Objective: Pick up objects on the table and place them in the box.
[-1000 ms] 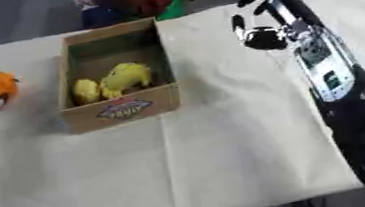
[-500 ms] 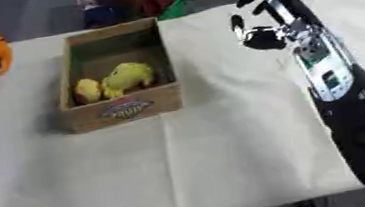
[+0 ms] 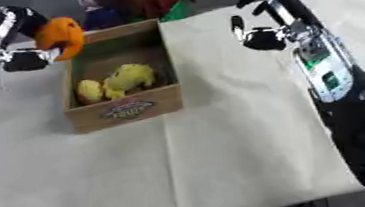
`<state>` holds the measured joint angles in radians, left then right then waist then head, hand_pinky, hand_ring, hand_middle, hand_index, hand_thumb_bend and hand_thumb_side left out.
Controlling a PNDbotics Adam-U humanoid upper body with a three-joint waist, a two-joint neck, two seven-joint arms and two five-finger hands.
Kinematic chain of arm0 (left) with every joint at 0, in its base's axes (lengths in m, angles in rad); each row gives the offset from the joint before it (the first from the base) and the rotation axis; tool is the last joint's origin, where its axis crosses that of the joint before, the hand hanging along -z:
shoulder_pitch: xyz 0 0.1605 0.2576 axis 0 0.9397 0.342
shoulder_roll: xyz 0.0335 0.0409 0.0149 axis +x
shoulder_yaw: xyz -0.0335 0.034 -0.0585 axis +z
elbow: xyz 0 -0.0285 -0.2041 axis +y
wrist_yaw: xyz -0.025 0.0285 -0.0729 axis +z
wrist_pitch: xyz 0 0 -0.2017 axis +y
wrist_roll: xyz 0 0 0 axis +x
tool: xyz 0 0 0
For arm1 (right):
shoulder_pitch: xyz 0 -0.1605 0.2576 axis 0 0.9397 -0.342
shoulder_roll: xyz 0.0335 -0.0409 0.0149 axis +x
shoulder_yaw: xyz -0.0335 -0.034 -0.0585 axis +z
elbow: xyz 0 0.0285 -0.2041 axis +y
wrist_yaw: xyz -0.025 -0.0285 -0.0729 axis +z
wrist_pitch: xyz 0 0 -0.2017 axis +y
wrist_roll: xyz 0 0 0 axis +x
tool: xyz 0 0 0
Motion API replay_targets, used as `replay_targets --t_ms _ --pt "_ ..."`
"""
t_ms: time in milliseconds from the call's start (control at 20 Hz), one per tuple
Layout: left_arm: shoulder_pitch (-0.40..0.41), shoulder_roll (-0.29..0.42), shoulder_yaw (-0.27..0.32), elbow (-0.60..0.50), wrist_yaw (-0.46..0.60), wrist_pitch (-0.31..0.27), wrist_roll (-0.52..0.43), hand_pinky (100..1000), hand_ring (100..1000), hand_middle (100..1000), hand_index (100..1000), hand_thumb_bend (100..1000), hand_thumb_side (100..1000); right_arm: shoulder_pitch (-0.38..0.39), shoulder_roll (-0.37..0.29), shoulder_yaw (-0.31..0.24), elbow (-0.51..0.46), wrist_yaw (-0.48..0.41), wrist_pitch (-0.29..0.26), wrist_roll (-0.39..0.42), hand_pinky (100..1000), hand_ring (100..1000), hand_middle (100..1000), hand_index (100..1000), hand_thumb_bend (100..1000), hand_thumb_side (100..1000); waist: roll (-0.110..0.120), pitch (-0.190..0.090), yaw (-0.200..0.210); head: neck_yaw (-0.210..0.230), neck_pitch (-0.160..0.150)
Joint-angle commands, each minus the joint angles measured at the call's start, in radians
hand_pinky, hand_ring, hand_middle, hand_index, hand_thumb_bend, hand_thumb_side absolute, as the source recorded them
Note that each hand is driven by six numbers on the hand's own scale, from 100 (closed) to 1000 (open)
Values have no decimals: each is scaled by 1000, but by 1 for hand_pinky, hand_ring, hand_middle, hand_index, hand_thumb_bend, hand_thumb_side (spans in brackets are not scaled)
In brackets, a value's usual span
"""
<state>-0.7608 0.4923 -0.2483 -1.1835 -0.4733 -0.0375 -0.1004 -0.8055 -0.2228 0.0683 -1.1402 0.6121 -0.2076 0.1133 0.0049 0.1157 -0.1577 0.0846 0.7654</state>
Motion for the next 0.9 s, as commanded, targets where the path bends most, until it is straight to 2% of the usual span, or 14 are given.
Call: replay_targets --t_ms 50,150,200,250,350,400,500,550,700,900 --pt "-23 -20 -13 23 -34 -27 -52 683 629 583 732 465 100 -20 -7 -3 -13 -4 -4 0 670 787 634 829 100 100 0 -19 -1 4 5" --pt "-14 -32 -8 29 -36 -37 -59 717 704 673 800 572 100 -20 -8 -3 -12 -4 -4 1 671 787 635 829 100 100 0 -18 0 0 5" --pt "-10 -33 -3 24 -31 -41 -55 746 749 734 841 670 100 -20 -9 -3 -12 -4 -4 1 670 787 634 829 100 100 0 -18 1 -1 5" --pt "-4 -31 4 10 -20 -46 -44 764 766 750 853 725 118 -19 -10 -4 -12 -4 -4 0 670 787 634 829 100 100 0 -18 2 -1 5" --pt "12 -24 26 -34 32 -55 -7 798 805 788 877 781 252 -18 -11 -5 -12 -4 -3 -1 671 787 634 829 100 100 0 -18 6 -4 5" --pt "23 -17 37 -64 70 -55 15 805 809 789 876 766 287 -17 -12 -6 -12 -4 -3 -1 671 787 634 828 100 100 1 -18 8 -6 5" --pt "57 5 71 -158 178 -54 65 806 803 777 864 712 286 -15 -14 -8 -12 -5 -3 -2 670 787 633 828 100 100 1 -18 17 -10 5" --pt "81 21 92 -215 238 -50 91 799 786 753 837 644 246 -13 -16 -9 -13 -7 -3 -2 671 787 633 828 100 100 0 -18 23 -13 5" --pt "174 65 162 -383 393 -12 155 777 754 706 804 557 104 -4 -25 -16 -16 -14 0 -8 670 787 631 826 100 100 0 -18 44 -20 5" --pt "317 100 255 -549 521 35 208 754 725 675 791 507 100 15 -45 -31 -28 -34 5 -28 661 777 617 820 100 100 0 -18 74 -24 5"
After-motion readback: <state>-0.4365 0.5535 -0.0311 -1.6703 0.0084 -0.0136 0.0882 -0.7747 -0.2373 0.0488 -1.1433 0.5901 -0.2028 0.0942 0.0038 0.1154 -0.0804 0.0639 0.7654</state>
